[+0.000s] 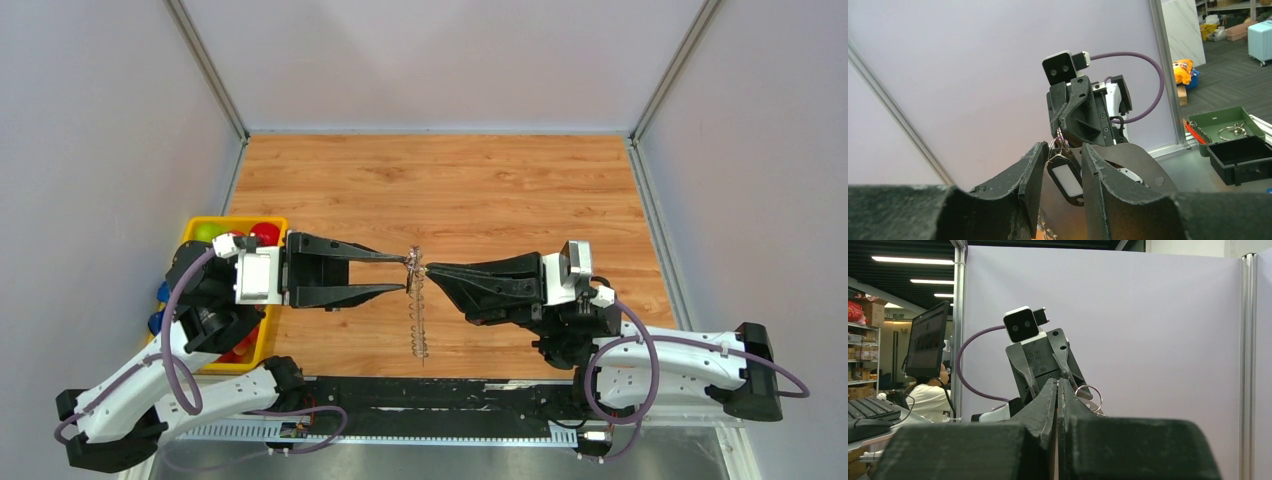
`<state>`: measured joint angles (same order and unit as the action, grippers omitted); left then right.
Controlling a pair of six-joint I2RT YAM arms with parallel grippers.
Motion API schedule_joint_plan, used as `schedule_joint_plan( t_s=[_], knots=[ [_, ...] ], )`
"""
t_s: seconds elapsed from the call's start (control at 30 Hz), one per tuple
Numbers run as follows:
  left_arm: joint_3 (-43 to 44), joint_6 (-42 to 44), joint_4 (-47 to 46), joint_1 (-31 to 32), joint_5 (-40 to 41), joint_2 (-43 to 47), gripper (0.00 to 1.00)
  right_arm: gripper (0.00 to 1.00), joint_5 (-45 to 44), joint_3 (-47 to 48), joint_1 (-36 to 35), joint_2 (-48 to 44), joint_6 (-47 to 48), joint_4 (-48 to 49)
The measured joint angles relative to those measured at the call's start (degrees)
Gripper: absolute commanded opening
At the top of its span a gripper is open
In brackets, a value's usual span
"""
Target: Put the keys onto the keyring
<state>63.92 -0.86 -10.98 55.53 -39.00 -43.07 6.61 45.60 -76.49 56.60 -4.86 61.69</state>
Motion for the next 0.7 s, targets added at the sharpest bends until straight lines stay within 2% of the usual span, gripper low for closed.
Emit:
schedule_joint_plan(
  t_s=[0.23,0.33,0.47,0.7],
  knots=[
    [0.0,0.1,-2.6,0.0,-2.1,-2.1,0.35,0.00,0.4,0.2,0.0,-0.9,-0.5,-0.9],
    [0.0,0.1,-3.5,0.0,-2.8,-3.0,0.29,0.00,0.5,0.2,0.0,-1.7,-0.7,-1.1],
    [0.0,-0.1,-4.6,0.0,-3.7,-3.9,0.25,0.00,0.5,0.2,0.0,-2.5,-1.0,-1.4],
    [0.0,-0.5,-6.0,0.0,-4.5,-4.6,0.24,0.00,0.5,0.2,0.0,-2.9,-1.3,-1.5]
  ],
)
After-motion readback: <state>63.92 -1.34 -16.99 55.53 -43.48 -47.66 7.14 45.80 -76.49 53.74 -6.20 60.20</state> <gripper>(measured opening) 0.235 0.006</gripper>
